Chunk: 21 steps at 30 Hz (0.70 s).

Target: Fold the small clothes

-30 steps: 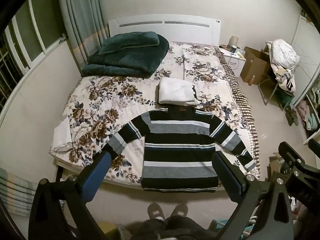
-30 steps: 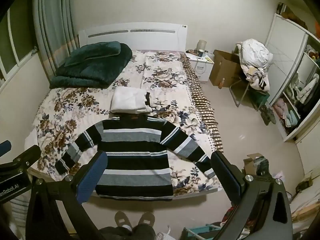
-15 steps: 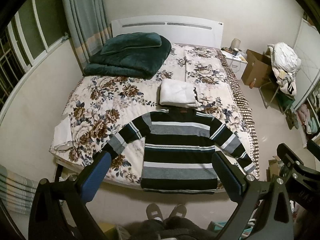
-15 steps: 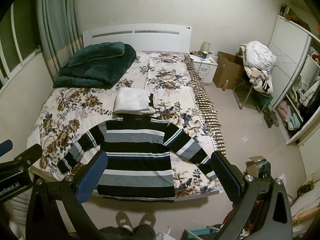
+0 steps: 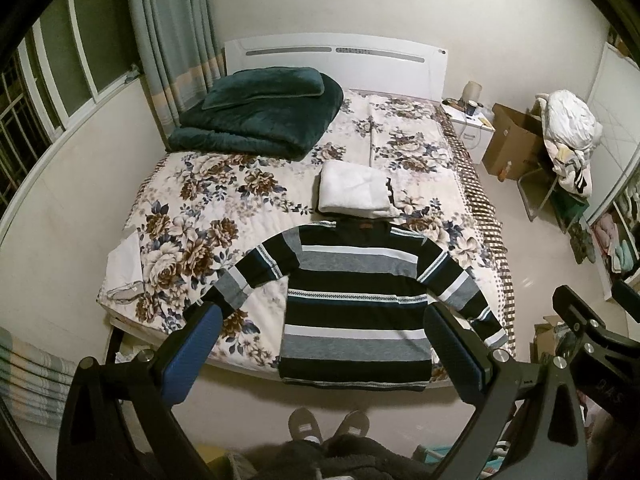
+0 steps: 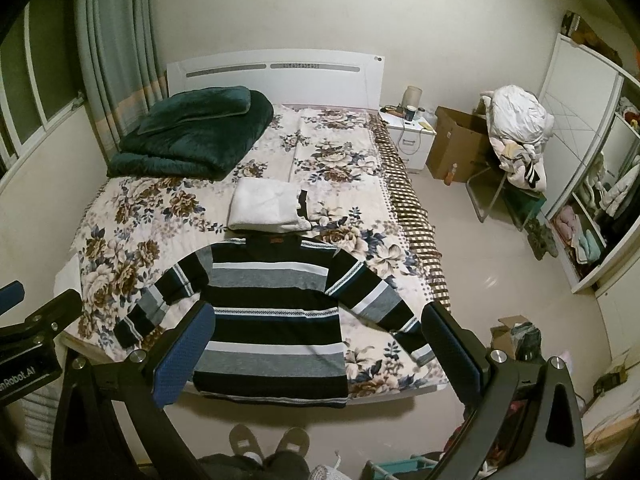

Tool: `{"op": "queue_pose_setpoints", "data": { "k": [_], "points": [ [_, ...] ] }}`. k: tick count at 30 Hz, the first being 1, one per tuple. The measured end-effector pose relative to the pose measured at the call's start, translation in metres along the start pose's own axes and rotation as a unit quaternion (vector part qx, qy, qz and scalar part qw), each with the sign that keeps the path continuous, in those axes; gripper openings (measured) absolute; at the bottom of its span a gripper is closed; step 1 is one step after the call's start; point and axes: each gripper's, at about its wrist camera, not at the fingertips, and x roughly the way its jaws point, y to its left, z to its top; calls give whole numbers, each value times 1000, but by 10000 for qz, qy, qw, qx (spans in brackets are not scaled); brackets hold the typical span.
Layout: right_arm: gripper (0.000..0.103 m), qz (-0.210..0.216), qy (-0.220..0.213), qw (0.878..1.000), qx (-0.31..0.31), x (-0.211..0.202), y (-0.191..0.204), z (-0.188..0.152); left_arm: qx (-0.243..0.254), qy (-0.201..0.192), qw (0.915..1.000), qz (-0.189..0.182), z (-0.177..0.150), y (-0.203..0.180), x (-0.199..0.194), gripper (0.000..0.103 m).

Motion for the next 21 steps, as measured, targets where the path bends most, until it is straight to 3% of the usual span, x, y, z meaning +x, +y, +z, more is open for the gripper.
{"op": "queue_pose_setpoints", "data": {
  "k": [21],
  "points": [
    [103,8,-26,10000,-2,-1,-1,-1,-15,-41,10000,-8,1,3,0,103]
  ]
}}
